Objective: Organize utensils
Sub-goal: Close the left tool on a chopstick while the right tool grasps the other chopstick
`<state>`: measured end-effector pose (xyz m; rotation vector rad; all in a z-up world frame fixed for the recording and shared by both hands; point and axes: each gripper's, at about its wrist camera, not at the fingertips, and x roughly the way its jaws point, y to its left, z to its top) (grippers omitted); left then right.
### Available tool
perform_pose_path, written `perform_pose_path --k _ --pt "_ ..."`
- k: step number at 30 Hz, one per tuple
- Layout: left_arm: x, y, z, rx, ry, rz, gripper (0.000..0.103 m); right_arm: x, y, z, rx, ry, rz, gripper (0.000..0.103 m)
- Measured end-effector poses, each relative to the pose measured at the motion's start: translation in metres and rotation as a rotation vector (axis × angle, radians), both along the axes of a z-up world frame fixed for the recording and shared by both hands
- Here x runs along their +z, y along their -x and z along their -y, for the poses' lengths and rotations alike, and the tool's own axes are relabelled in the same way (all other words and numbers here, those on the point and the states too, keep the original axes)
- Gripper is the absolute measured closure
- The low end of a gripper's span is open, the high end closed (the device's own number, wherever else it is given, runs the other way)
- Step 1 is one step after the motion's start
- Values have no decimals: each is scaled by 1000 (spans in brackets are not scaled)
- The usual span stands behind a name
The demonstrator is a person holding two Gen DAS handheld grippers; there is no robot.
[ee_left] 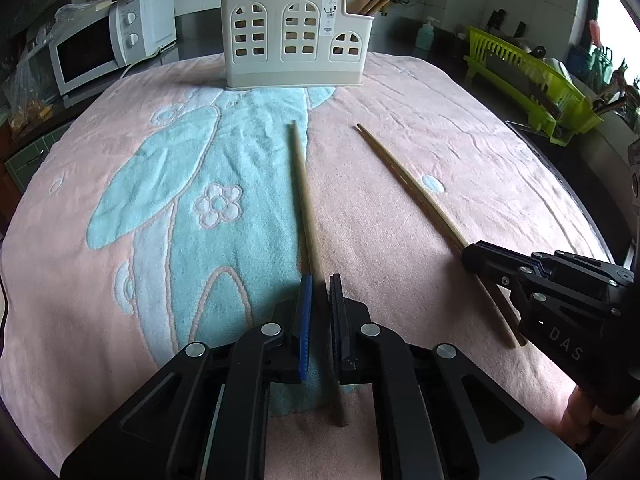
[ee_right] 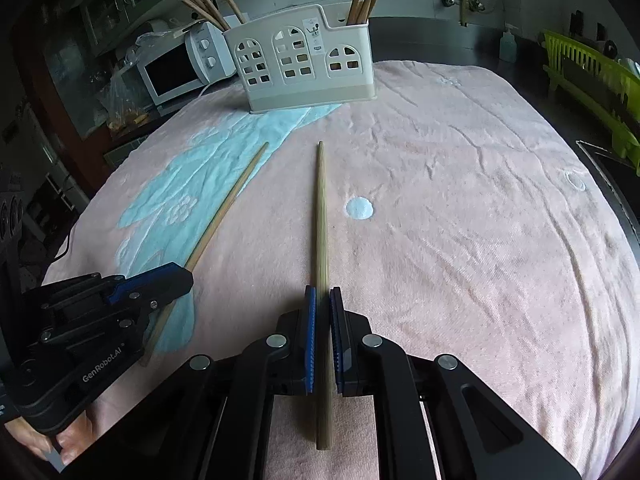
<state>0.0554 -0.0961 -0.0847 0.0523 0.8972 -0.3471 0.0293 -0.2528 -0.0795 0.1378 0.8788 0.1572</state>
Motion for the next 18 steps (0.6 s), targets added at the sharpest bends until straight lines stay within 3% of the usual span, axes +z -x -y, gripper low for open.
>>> perform_pose_path --k 8,18 --pt "31 11 -11 -40 63 81 98 26 10 -2 10 51 80 96" --pt "67 8 -35 -16 155 171 98 59 18 -9 55 67 158 96"
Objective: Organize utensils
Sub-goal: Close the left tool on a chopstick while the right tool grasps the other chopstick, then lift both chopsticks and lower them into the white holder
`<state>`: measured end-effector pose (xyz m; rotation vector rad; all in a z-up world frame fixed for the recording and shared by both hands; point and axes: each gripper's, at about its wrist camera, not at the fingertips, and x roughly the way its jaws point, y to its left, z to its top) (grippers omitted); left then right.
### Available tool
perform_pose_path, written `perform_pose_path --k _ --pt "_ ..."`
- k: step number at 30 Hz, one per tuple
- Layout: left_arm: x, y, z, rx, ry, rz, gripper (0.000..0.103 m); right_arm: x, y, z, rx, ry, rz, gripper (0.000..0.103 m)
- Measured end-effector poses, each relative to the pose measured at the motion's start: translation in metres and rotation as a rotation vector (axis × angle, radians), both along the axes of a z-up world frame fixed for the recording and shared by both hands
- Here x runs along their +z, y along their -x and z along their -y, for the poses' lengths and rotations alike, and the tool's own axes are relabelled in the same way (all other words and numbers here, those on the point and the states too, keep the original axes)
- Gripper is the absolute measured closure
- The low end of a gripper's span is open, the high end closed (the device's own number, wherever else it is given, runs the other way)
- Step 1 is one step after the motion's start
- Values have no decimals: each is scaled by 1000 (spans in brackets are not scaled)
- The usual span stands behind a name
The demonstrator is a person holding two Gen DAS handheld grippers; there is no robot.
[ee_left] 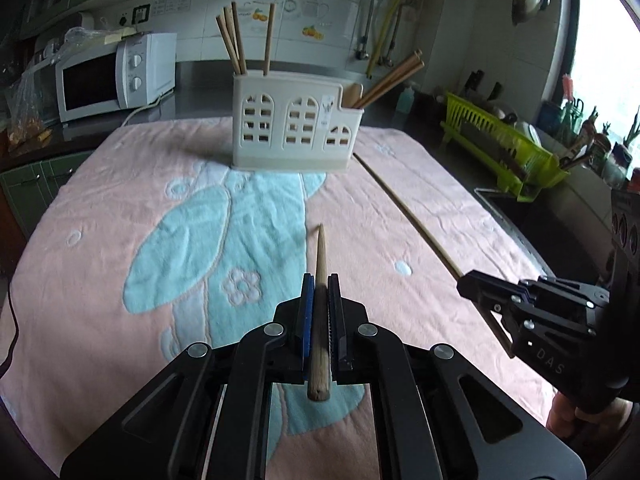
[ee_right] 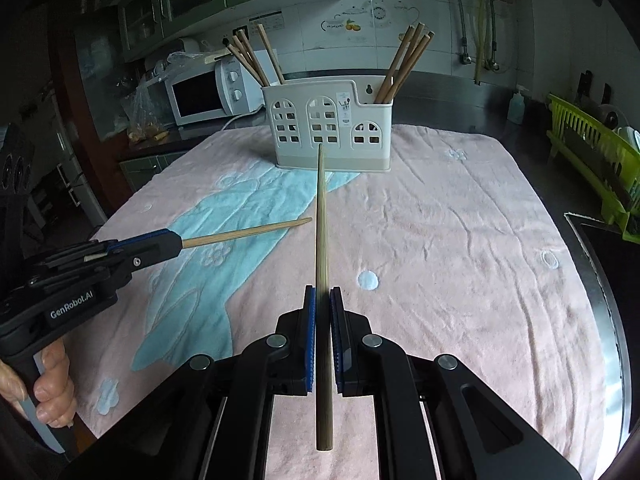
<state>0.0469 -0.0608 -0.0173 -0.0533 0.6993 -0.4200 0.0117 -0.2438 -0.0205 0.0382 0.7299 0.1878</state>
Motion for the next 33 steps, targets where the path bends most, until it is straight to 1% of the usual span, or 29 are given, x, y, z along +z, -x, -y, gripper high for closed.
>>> perform_pose_path --k 4,10,14,17,20,24,27,33 --pt "9 -3 -3 6 -2 26 98 3 1 -1 16 -19 1 96" --pt "14 -6 -8 15 5 40 98 0 0 -2 18 -4 -10 96" --pt "16 -6 -8 14 2 46 98 -11 -4 -1 20 8 -46 96" --pt "17 -7 -9 17 0 50 98 -10 -5 1 23 -3 -52 96" --pt "21 -8 -9 13 -3 63 98 -6 -7 -1 37 44 -59 96" --pt "26 -10 -11 16 -2 75 98 -3 -11 1 62 66 -73 96" --pt "29 -12 -11 17 -3 79 98 5 -13 5 58 85 -58 96" --pt "34 -19 -10 13 1 86 98 22 -18 10 55 71 -7 96"
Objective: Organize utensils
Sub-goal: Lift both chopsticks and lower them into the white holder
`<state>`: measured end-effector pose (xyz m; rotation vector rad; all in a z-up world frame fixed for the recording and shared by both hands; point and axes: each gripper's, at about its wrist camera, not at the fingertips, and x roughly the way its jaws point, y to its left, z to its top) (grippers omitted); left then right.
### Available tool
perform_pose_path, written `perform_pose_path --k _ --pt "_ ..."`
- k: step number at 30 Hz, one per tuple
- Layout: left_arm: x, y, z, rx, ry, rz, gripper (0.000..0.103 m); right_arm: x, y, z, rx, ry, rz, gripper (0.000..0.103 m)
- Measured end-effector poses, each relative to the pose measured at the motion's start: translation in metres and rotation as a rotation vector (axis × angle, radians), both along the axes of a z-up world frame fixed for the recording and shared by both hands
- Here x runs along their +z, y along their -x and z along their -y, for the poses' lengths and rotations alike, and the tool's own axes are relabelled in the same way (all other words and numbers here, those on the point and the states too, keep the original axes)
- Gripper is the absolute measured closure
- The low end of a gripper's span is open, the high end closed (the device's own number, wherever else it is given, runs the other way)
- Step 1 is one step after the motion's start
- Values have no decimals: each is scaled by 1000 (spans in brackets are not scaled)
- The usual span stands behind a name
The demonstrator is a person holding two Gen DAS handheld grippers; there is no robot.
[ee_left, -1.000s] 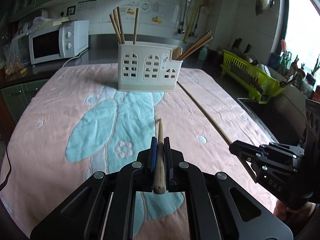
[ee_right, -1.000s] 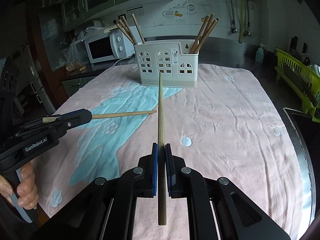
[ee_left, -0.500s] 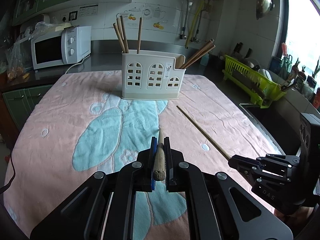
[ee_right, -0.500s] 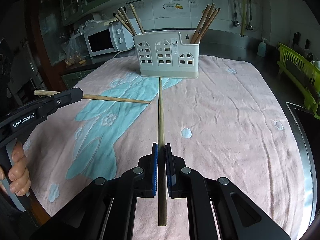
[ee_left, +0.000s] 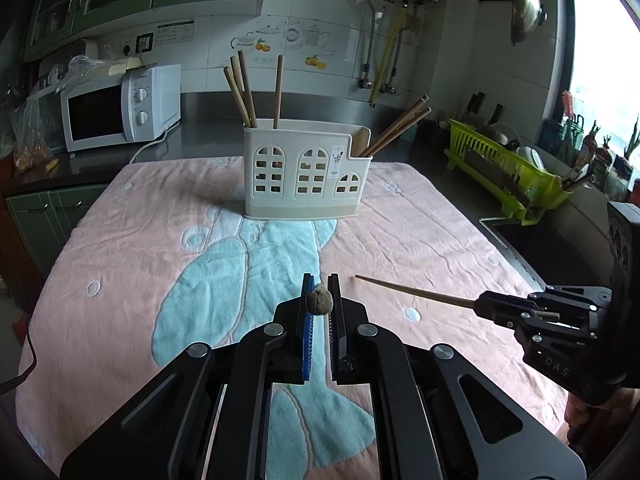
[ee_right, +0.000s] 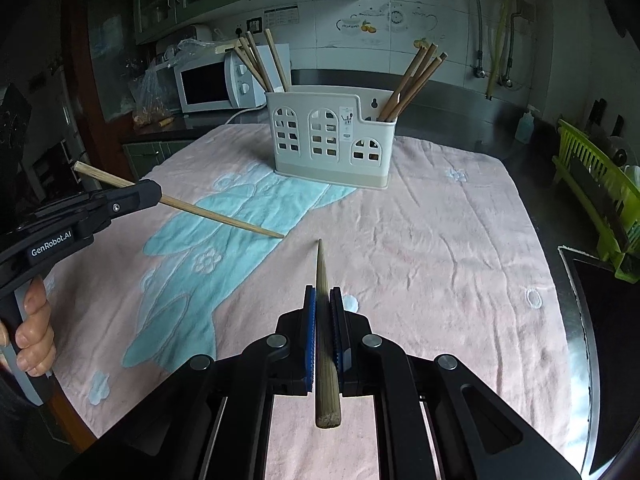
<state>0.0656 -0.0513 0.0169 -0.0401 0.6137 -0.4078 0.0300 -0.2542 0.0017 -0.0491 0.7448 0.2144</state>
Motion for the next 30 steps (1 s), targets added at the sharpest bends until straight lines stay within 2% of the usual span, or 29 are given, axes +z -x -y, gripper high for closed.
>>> perform_pose_path --k 7,16,26,30 --pt "25 -17 -1 -6 21 35 98 29 -12 6 8 -56 64 96" --pt "75 -55 6 -16 27 106 98 88 -51 14 42 -31 136 96" --pt "153 -113 15 30 62 261 98 157 -107 31 78 -35 188 96" --pt "174 -137 24 56 93 310 98 170 -128 34 71 -17 197 96"
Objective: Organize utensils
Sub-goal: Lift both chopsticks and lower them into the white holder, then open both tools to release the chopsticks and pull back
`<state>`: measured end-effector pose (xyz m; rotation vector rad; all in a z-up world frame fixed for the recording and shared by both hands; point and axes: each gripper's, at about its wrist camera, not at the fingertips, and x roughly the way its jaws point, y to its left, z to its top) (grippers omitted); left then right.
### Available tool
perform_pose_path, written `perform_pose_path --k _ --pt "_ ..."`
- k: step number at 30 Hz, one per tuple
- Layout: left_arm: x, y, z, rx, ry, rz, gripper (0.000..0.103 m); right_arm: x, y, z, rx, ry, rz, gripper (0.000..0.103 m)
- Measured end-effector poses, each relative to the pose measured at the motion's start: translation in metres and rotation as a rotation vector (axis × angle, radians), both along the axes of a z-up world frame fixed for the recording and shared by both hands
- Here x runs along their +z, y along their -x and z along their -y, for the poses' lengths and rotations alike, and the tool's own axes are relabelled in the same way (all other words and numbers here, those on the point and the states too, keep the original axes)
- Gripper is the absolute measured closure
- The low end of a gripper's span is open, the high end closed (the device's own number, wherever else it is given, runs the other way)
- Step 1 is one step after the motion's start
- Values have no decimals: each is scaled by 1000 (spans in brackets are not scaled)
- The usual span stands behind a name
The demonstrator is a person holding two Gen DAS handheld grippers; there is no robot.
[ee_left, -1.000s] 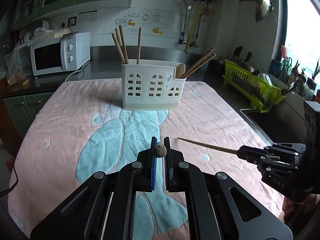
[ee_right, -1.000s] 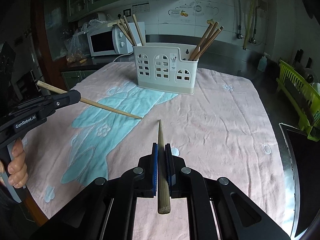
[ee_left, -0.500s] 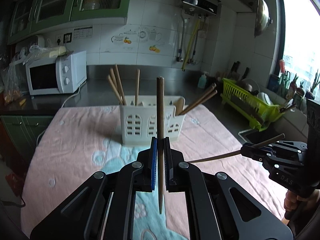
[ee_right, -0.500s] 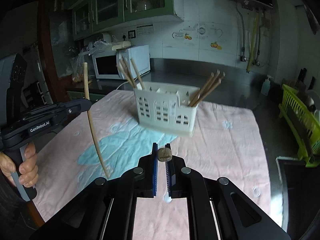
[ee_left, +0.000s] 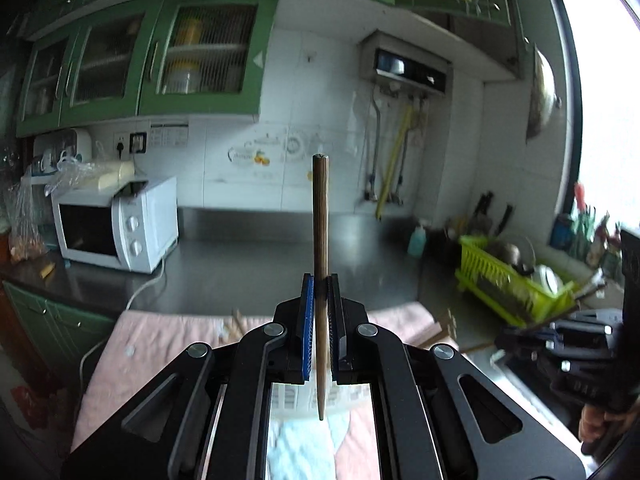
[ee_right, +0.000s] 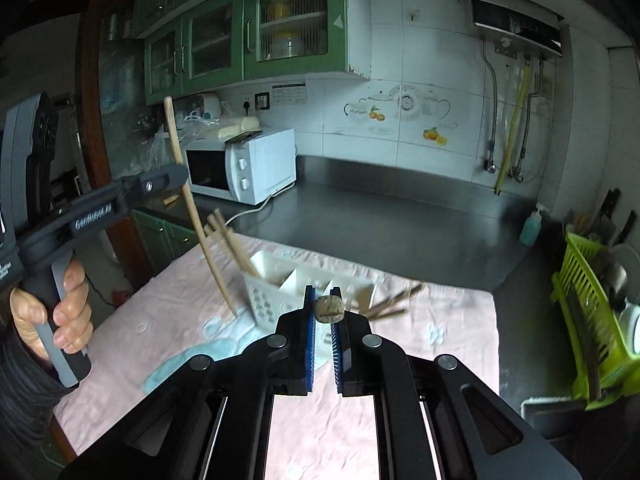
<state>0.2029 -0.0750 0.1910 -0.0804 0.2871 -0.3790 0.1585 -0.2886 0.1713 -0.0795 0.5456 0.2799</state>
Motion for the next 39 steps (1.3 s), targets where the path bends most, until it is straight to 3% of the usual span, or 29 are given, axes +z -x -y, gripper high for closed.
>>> perform_pose_path --k 10,20,28,33,35,37,39 --pt "7 -60 10 86 19 56 98 -9 -53 -1 -16 62 -26 96" --pt "-35 -105 2 135 -18 -62 97 -40 -84 -6 -16 95 -116 96" --pt "-44 -109 -4 118 -17 -94 94 -55 -95 -6 -30 77 -146 96" --pt "-41 -97 -7 105 -14 -85 83 -53 -91 -3 -42 66 -125 87" --pt "-39 -88 -10 107 -8 -78 70 -51 -87 -3 -46 61 -114 81" --pt "-38 -78 -12 104 -8 -71 68 -47 -79 -2 -49 55 -98 80" --pt "-37 -67 -15 103 -10 -74 61 -44 -71 -3 -51 50 -83 76"
